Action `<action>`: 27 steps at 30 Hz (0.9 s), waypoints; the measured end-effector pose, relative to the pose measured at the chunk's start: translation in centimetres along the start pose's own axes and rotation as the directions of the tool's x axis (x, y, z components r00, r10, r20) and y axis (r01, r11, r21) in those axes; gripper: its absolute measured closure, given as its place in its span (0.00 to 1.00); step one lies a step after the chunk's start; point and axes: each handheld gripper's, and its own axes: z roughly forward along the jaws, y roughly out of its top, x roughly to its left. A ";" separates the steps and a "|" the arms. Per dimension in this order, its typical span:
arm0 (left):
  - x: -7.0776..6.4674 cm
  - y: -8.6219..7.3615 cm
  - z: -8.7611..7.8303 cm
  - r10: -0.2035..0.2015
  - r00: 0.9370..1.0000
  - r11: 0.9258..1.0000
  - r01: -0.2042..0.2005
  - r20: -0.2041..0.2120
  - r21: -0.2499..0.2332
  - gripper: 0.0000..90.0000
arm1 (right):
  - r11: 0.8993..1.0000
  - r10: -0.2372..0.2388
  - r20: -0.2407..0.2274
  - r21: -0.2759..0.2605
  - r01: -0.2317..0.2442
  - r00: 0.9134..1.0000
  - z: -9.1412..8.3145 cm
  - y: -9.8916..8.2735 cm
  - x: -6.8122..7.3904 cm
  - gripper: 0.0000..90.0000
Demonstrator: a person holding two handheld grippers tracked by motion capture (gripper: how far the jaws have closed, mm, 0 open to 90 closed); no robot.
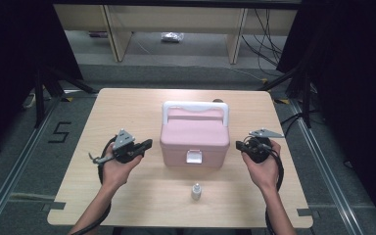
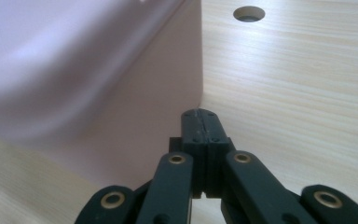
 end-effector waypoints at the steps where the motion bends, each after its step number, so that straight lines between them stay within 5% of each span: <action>1: 0.0 0.2 0.4 0.009 1.000 1.000 -0.009 0.007 0.013 0.99 | 1.000 0.019 0.001 0.020 -0.019 1.000 0.5 0.4 0.5 1.00; 2: -0.2 0.4 0.9 0.013 1.000 1.000 -0.013 0.016 0.025 0.99 | 1.000 -0.019 0.014 0.023 0.019 1.000 0.9 0.4 0.4 1.00; 8: -0.7 0.5 1.9 0.050 0.998 0.998 -0.051 0.023 0.032 0.99 | 0.998 0.029 -0.002 0.048 -0.028 1.000 1.6 0.4 1.6 1.00; 9: -0.8 0.5 1.9 0.064 0.998 0.997 -0.065 0.019 0.039 1.00 | 0.998 0.023 -0.011 0.058 -0.022 1.000 1.6 0.3 1.7 1.00; 10: -0.9 0.5 1.9 0.073 0.997 0.996 -0.073 0.016 0.041 1.00 | 0.999 -0.031 0.003 0.031 0.031 1.000 1.8 0.2 1.6 1.00; 13: -1.2 0.4 1.9 0.075 0.997 0.996 -0.076 0.016 0.037 1.00 | 1.000 -0.015 -0.003 0.020 0.015 1.000 1.5 0.0 1.6 1.00; 16: -2.0 0.3 1.9 0.098 0.995 0.994 -0.099 0.019 0.040 1.00 | 0.998 -0.049 0.008 0.032 0.049 0.999 1.3 0.1 1.2 1.00; 21: -2.7 0.4 2.4 0.112 0.994 0.993 -0.112 0.021 0.038 1.00 | 0.999 0.010 0.000 0.040 -0.010 1.000 0.1 -0.6 1.1 1.00; 27: -3.3 0.4 2.5 0.122 0.992 0.991 -0.123 0.014 0.043 1.00 | 0.999 -0.037 0.035 0.034 0.036 0.999 -1.2 -1.0 1.0 1.00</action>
